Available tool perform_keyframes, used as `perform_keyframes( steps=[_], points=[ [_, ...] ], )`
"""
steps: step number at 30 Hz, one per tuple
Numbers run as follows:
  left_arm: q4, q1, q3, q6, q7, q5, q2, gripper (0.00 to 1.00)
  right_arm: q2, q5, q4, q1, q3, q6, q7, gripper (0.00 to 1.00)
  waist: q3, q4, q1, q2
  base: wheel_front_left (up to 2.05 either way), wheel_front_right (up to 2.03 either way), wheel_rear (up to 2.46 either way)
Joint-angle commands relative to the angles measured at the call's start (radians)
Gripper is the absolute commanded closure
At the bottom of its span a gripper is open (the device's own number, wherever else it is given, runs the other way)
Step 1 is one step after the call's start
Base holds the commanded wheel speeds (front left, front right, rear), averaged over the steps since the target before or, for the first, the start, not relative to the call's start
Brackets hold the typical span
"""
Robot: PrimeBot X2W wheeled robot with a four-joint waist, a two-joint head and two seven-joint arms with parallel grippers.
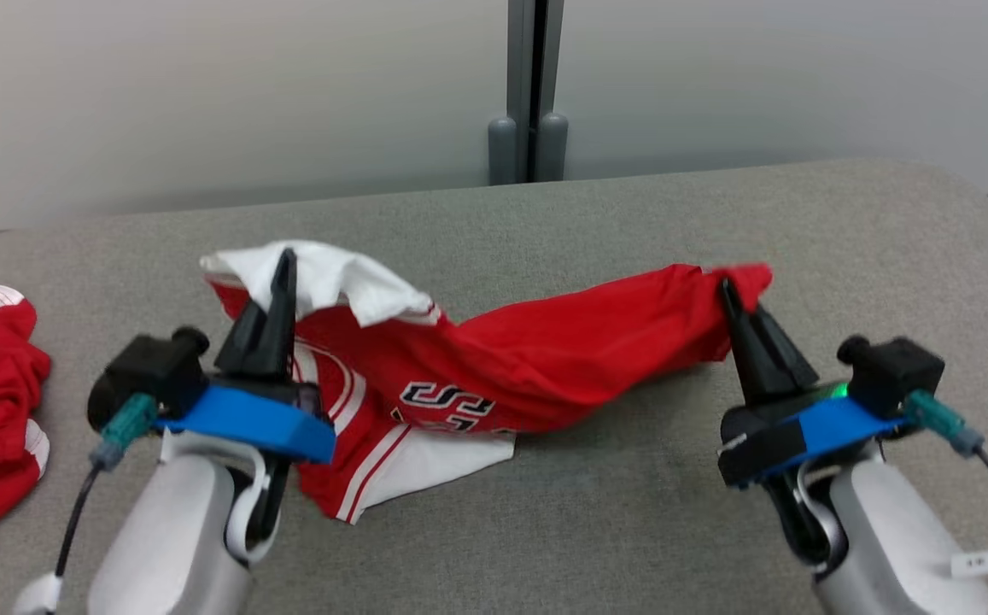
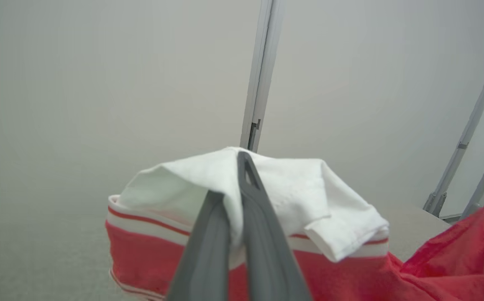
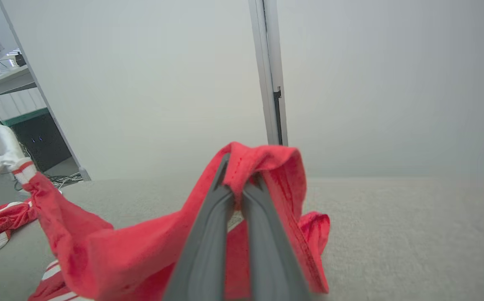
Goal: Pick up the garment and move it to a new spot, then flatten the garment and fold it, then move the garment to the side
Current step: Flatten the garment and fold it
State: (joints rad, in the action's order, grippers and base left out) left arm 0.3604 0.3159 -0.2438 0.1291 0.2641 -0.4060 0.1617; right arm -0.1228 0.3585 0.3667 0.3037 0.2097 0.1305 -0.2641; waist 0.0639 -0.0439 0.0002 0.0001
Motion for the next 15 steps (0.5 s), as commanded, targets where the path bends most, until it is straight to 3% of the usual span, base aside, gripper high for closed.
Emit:
perform_keyframes(
  steps=[1, 8, 15],
  points=[
    [0.008, 0.087, -0.024, 0.002, 0.000, 0.011, 0.026, 1.00, -0.014, 0.010, 0.014, 0.085, 0.011, 0.000, 0.000, 1.00, 0.031, 0.005, -0.0002, -0.0001, 0.00, 0.00, 0.00],
    [0.079, 0.428, -0.063, 0.002, 0.000, -0.004, 0.090, 1.00, -0.039, 0.031, 0.118, 0.429, 0.052, 0.000, 0.000, 1.00, 0.139, -0.011, -0.0002, -0.0001, 0.00, 0.00, 0.00],
    [0.185, 0.750, -0.111, 0.002, 0.000, -0.034, 0.115, 1.00, -0.056, 0.094, 0.252, 0.755, 0.062, 0.000, 0.000, 1.00, 0.226, -0.016, -0.0002, -0.0001, 0.00, 0.00, 0.00]
  ],
)
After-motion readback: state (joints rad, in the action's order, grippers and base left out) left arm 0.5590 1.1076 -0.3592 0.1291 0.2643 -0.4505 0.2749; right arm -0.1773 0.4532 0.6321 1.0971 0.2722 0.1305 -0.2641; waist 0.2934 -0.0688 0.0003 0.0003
